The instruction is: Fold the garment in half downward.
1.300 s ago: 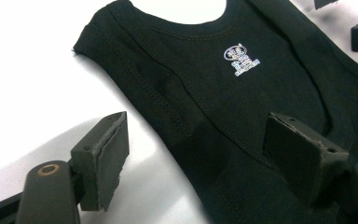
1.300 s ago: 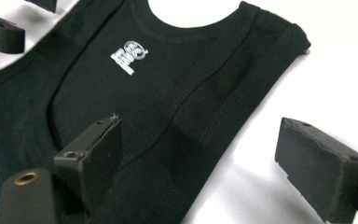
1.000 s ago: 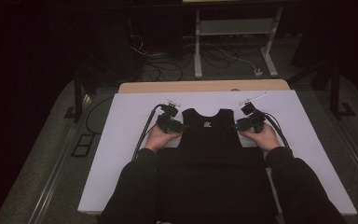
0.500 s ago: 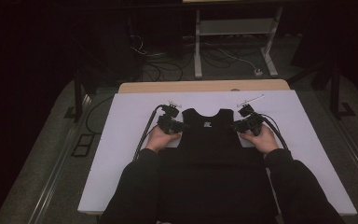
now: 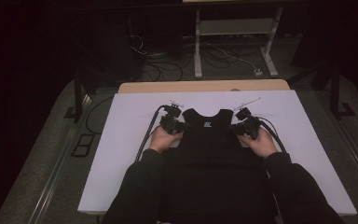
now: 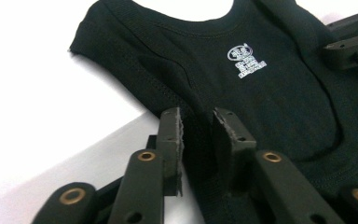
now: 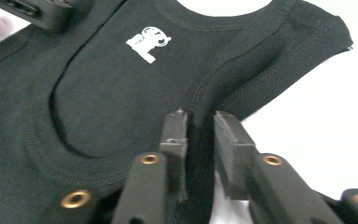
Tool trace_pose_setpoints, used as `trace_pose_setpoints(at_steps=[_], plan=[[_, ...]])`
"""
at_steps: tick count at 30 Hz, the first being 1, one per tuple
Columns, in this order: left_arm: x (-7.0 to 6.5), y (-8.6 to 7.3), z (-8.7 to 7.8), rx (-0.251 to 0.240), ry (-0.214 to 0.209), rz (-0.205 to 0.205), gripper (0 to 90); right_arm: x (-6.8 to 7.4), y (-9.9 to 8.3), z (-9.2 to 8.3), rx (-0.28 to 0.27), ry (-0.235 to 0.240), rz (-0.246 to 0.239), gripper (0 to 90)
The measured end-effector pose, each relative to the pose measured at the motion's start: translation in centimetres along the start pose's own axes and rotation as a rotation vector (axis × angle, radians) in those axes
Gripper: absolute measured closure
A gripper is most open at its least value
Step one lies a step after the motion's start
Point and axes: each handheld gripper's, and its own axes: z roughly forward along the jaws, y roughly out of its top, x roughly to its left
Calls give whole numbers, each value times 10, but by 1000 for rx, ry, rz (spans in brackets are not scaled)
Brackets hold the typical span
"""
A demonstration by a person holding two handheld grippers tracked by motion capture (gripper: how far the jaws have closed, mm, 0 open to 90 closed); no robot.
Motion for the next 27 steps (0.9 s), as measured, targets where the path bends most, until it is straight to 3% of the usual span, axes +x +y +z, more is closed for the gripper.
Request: trace_pose_setpoints(at_steps=[6, 11, 19, 27], plan=[[-8, 0, 2, 14, 45, 86, 819, -4, -2, -1, 9, 52, 33, 838], [-5, -2, 0, 3, 22, 77, 839, -6, -5, -2, -2, 68, 53, 845], [-6, -8, -5, -24, 20, 111, 842, -5, -5, -6, -12, 78, 49, 848], [-9, -10, -16, -45, 0, 110, 842, -2, -3, -14, -32, 96, 44, 850]])
